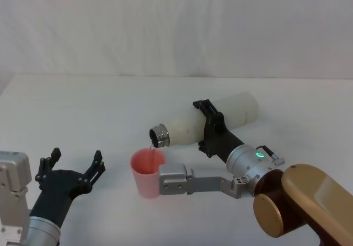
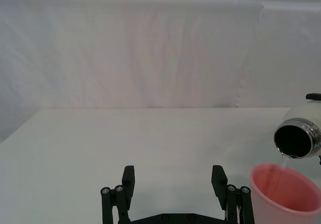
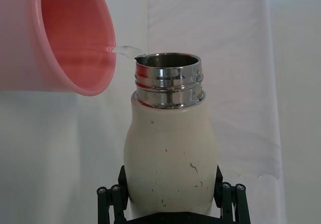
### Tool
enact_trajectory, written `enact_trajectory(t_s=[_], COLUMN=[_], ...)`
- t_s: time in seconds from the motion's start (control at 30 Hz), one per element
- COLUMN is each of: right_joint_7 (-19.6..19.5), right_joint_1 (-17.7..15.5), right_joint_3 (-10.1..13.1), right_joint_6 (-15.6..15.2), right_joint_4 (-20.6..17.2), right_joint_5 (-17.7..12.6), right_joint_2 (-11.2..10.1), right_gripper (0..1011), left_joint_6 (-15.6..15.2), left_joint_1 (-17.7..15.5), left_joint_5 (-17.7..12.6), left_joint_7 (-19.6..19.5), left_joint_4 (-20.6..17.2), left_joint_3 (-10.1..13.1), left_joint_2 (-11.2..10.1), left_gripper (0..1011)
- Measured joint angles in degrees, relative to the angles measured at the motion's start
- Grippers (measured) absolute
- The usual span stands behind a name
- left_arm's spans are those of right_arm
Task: Grasp the thermos with one hand and pour water into the cup lid.
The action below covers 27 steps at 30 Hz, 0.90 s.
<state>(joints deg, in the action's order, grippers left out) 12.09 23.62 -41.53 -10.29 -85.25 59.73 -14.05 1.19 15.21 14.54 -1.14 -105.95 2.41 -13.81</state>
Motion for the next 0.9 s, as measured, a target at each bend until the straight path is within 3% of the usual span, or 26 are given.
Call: enact_trajectory(t_s=[0.6,0.9], right_joint_7=[-0.08,-1.27], right_joint_1=[-0.26,-2.22], right_joint_3=[0.23,2.41], right_joint_6=[0.01,1.04], right_joint_4=[0.1,-1.88], right_joint_5=[-0.44,-3.87], right_joint_2=[0.12,0.06], right_gripper=[957,957], left_joint_6=[0.0,0.0], left_joint_1=[0.0,0.0], left_joint_5=[0.0,0.0], left_joint_7=[0.0,0.0], left_joint_4=[0.0,0.0], left_joint_3=[0.0,0.0], left_joint_2=[0.0,0.0], left_gripper=[1001,1001])
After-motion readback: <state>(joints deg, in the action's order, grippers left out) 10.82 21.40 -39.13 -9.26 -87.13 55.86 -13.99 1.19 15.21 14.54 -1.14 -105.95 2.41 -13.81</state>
